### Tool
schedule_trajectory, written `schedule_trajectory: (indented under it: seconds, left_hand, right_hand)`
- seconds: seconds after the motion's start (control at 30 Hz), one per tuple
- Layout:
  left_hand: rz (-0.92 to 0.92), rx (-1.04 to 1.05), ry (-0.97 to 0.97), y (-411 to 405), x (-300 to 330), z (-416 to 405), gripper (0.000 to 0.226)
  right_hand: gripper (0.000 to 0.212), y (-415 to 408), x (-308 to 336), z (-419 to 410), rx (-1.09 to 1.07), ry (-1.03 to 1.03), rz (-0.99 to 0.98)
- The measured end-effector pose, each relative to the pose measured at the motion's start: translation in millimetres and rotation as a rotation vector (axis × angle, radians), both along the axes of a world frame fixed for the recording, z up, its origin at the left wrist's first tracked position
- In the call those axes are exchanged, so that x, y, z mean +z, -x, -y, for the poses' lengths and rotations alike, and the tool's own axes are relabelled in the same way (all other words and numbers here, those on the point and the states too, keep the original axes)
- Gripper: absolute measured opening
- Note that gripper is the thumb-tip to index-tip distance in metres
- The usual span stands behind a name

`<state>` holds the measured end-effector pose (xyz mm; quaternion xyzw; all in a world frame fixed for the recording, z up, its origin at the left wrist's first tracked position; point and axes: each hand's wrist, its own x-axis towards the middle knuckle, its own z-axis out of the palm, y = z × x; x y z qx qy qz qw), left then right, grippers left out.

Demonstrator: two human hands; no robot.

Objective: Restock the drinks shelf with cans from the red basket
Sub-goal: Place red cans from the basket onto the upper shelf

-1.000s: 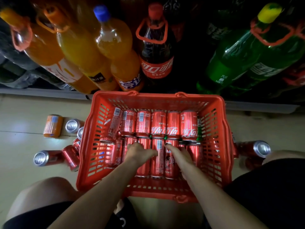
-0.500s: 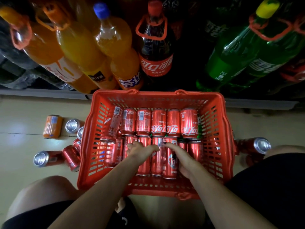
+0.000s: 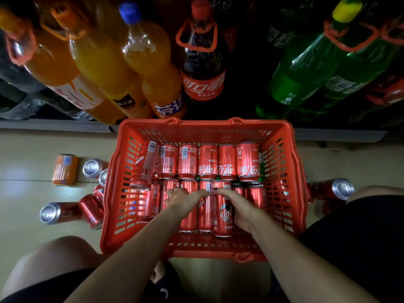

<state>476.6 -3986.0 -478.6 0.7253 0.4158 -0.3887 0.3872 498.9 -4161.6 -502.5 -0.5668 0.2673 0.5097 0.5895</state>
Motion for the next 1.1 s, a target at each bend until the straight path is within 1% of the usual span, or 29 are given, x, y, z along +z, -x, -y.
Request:
schedule_trajectory:
  seconds: [0.1,0.23,0.3,0.37,0.43,0.53,0.57,0.63,0.67,0.73,0.8,0.83,0.9,0.97,1.03,1.1]
  left_hand:
    - [-0.002,-0.018,-0.011,-1.0,2.3,1.3,0.131]
    - [0.032,0.033,0.017,-0.5,3.5,0.4,0.144]
    - [0.045,0.059,0.031,2.9,-1.2,-2.0,0.140]
    - [0.051,0.089,0.049,7.2,-6.4,-4.9,0.131]
    - [0.055,0.121,0.070,9.4,-9.6,-7.2,0.121]
    - [0.033,0.091,0.071,8.9,8.6,-1.1,0.127]
    - [0.034,0.065,0.075,10.1,12.8,2.4,0.127]
    - [0.041,-0.027,0.070,15.5,14.7,9.5,0.128]
    - [0.043,-0.085,0.056,18.2,14.5,12.6,0.129]
    - [0.052,-0.181,0.018,21.5,12.5,16.2,0.130]
    - [0.045,-0.233,0.001,22.2,11.1,17.3,0.124]
    - [0.040,-0.240,-0.010,21.7,12.0,17.3,0.122]
    - [0.048,-0.213,-0.043,20.2,12.1,15.0,0.123]
    - [0.092,-0.175,-0.085,20.1,7.7,11.9,0.113]
    - [0.117,-0.168,-0.125,21.5,3.9,10.8,0.108]
    - [0.119,-0.189,-0.146,22.6,4.2,13.4,0.109]
  right_hand:
    - [0.052,0.8,1.3,-3.6,0.016,-0.013,0.018]
    - [0.031,4.4,11.2,-16.4,-0.001,-0.090,0.036]
    - [0.025,9.4,15.0,-23.4,0.012,-0.098,0.039]
    - [0.027,12.5,18.0,-25.6,0.001,-0.085,0.054]
    - [0.032,12.3,19.4,-24.9,-0.011,-0.071,0.090]
    - [0.038,12.5,19.6,-24.1,-0.049,-0.064,0.070]
    - [0.045,13.3,18.5,-24.3,-0.068,-0.058,0.080]
    - [0.073,13.2,16.4,-23.9,-0.085,-0.064,0.053]
    - [0.078,12.6,15.8,-25.3,-0.096,-0.064,0.038]
    - [0.073,10.9,21.8,-32.7,-0.105,-0.058,0.045]
    - [0.097,12.4,14.7,-38.2,-0.129,-0.020,0.000]
    - [0.102,13.9,12.8,-41.0,-0.135,0.000,-0.008]
    - [0.103,17.7,12.4,-45.3,-0.119,-0.025,-0.007]
    - [0.112,17.3,23.1,-47.9,-0.083,0.014,-0.025]
    - [0.109,15.2,27.3,-50.9,-0.044,0.032,0.014]
    - [0.109,14.6,23.3,-49.3,-0.054,0.076,0.056]
